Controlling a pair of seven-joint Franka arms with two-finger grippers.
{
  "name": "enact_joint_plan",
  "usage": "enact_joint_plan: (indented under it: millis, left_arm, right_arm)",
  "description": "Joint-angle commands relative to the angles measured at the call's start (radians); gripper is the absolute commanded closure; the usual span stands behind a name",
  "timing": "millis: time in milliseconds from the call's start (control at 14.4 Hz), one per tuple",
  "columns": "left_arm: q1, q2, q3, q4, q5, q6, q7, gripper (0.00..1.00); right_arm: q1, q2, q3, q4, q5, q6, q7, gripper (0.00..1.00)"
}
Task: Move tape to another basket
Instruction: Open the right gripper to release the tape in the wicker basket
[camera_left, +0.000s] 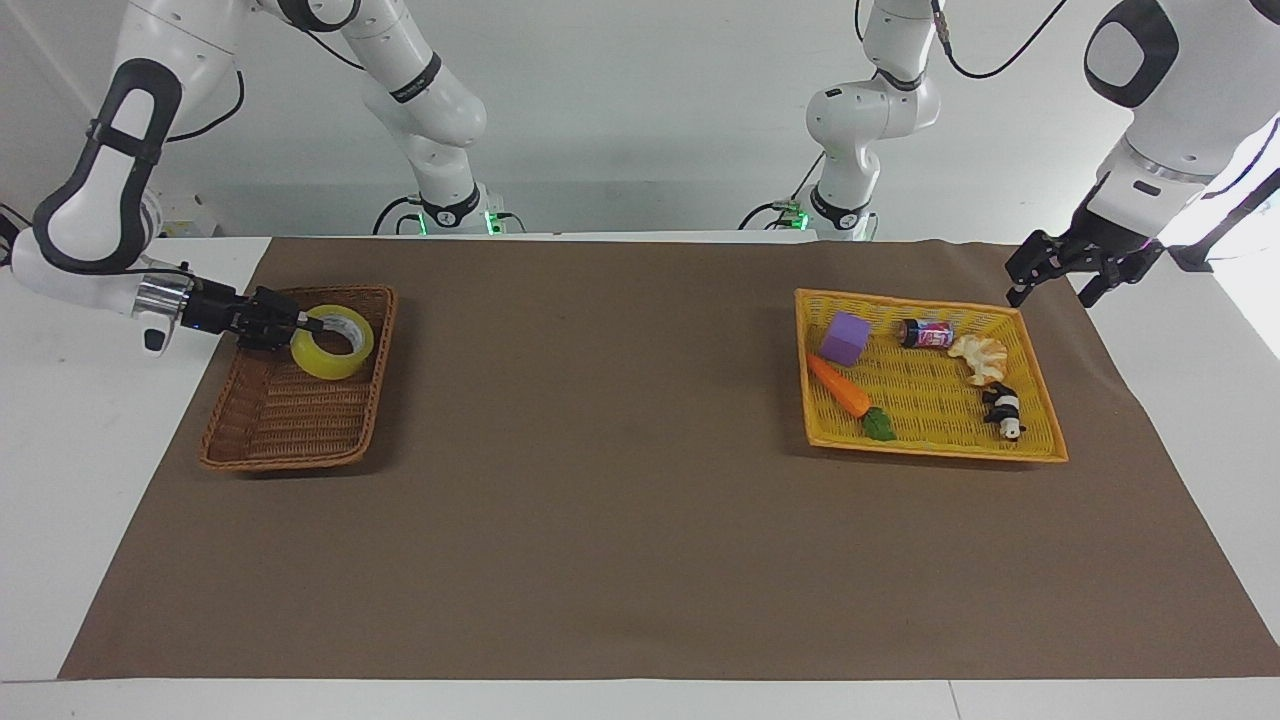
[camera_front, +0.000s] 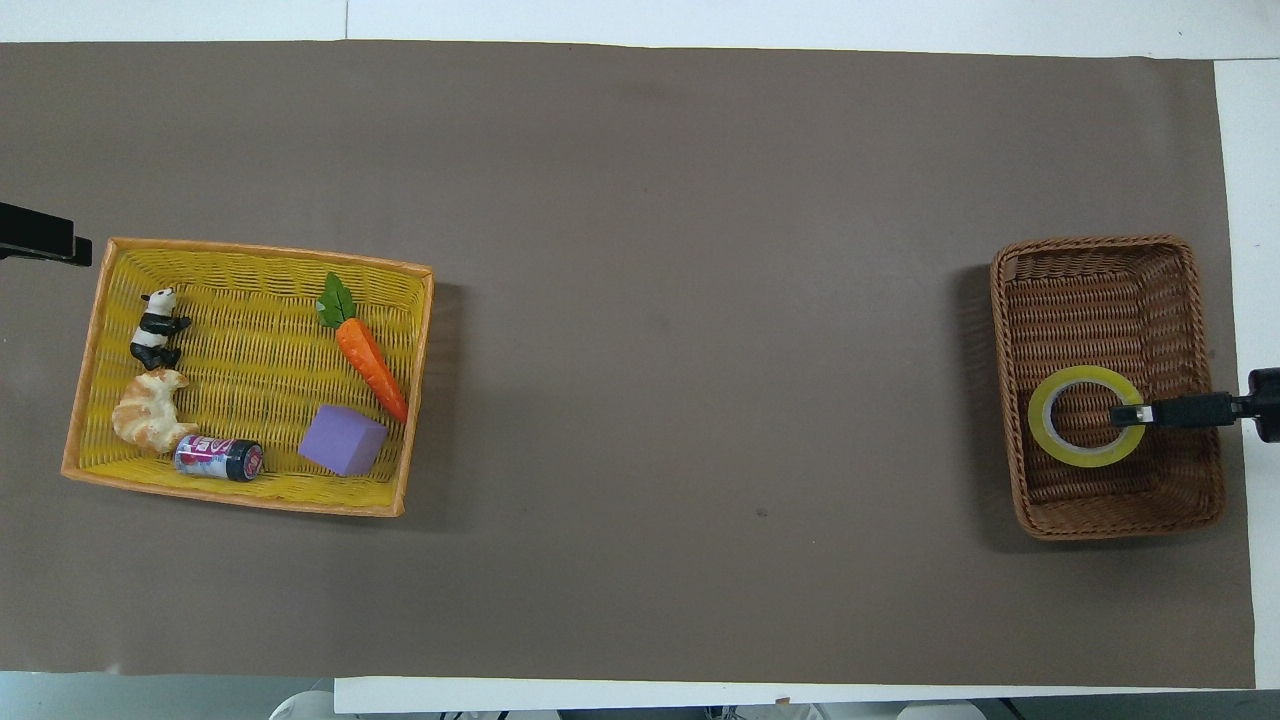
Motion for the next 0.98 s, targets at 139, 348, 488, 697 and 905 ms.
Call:
enact_joint_plan:
  millis: [139, 348, 488, 697, 905]
  left_arm:
    - [0.011, -0.025, -0.007, -0.025, 0.018, -0.007, 0.01, 0.0]
    - [0.01, -0.025, -0.007, -0.025, 0.018, -0.007, 0.01, 0.0]
    - [0.01, -0.028, -0.007, -0.025, 0.018, -0.06, 0.01, 0.0]
    - [-0.004, -0.023, -0.019, -0.012, 0.012, -0.071, 0.007, 0.0]
    - [-0.018, 0.003, -0.028, 0.077, 0.02, -0.186, 0.007, 0.0]
  right_arm:
    - [-0.022, -0.029, 0.015, -0.011, -0.037, 0.027, -0.034, 0.0]
    - [-0.009, -0.034, 0.015, 0.037, -0.061, 0.028, -0.044, 0.0]
    - [0.007, -0.052, 0.015, 0.067, -0.093, 0.032, -0.039, 0.0]
    - [0.061, -0.115, 0.015, 0.106, -0.171, 0.103, 0.017, 0.0]
    - [0.147, -0.146, 0.019, 0.182, -0.289, 0.124, 0.119, 0.0]
